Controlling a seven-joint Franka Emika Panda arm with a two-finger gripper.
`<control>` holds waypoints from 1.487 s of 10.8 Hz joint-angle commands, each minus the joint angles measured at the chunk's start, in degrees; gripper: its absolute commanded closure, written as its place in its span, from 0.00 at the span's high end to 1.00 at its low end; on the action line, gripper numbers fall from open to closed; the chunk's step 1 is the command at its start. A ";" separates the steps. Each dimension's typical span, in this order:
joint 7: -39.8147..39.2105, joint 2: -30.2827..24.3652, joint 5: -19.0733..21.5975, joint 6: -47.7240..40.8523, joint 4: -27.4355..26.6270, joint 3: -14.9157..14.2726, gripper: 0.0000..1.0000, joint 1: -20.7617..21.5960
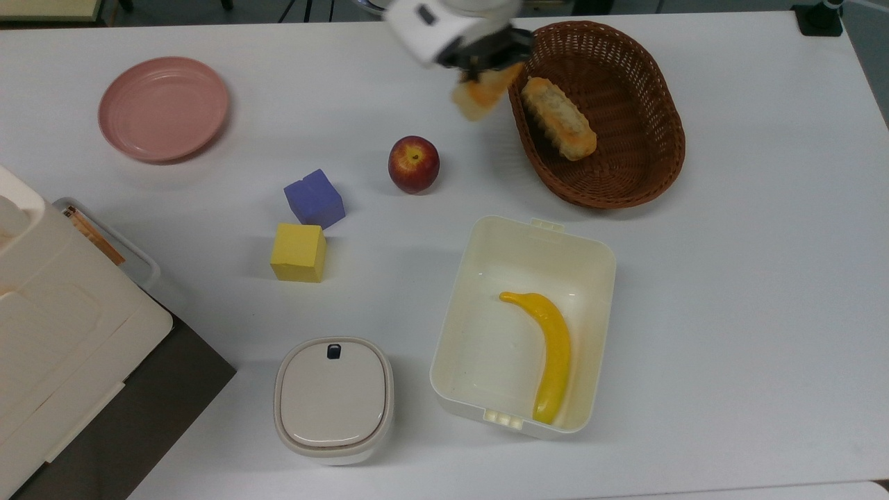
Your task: Put the bread on the table
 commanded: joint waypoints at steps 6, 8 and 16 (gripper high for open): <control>-13.91 0.59 -7.09 -0.17 -0.45 -0.21 0.99 -9.59; -15.21 0.50 -7.18 -0.26 1.21 -2.22 1.00 -10.04; -20.75 -0.20 -7.09 6.84 3.94 -3.99 1.00 -10.39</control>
